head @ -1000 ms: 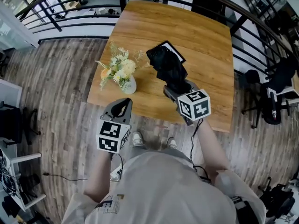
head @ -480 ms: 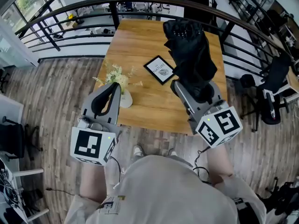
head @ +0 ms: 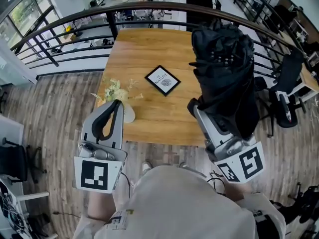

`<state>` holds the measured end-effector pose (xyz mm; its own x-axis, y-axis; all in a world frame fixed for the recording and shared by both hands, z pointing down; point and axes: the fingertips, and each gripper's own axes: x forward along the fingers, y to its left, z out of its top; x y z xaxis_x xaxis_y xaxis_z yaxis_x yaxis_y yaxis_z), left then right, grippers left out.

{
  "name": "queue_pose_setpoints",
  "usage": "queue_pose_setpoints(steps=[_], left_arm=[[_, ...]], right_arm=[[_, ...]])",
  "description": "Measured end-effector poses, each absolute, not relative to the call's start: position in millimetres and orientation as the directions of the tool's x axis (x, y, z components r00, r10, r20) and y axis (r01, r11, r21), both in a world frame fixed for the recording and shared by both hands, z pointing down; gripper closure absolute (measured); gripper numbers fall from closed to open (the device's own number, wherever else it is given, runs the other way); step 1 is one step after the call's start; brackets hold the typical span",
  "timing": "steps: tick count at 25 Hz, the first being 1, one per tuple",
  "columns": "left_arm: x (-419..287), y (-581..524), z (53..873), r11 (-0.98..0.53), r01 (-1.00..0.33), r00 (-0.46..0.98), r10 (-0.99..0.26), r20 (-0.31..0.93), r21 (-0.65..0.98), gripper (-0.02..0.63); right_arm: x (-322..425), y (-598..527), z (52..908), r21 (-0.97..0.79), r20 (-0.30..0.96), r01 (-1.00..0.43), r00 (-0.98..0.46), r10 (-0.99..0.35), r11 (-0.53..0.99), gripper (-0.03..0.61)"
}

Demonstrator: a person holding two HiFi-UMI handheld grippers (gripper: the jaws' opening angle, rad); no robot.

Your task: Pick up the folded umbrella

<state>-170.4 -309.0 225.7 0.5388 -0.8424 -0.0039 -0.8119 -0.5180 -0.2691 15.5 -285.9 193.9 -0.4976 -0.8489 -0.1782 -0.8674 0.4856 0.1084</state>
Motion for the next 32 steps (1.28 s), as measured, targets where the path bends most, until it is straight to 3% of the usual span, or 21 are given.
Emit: queue_pose_setpoints(steps=[6,17,32], left_arm=[[-165.3,-302.9,236.6,-0.533,-0.802,0.552,-0.834,0.007,-0.271,0.589],[-151.4,-292.1,261.8,-0.568,-0.796,0.560,-0.822,0.101,-0.210,0.589],[-184.2,-294.2,252.6,-0.549,-0.811,0.557,-0.830,0.023,-0.202,0.591]], right_arm=[[32.2,-270.1,201.8,0.093,-0.184,-0.885,-0.465,-0.866,0.456,0.310],[24.6,-277.4,247.6,0.084,-0.073,-0.873,-0.487,-0.871,0.481,0.310],[20.2,-292.0,257.1,0.065,-0.047,-0.884,-0.465,-0.884,0.462,0.310]])
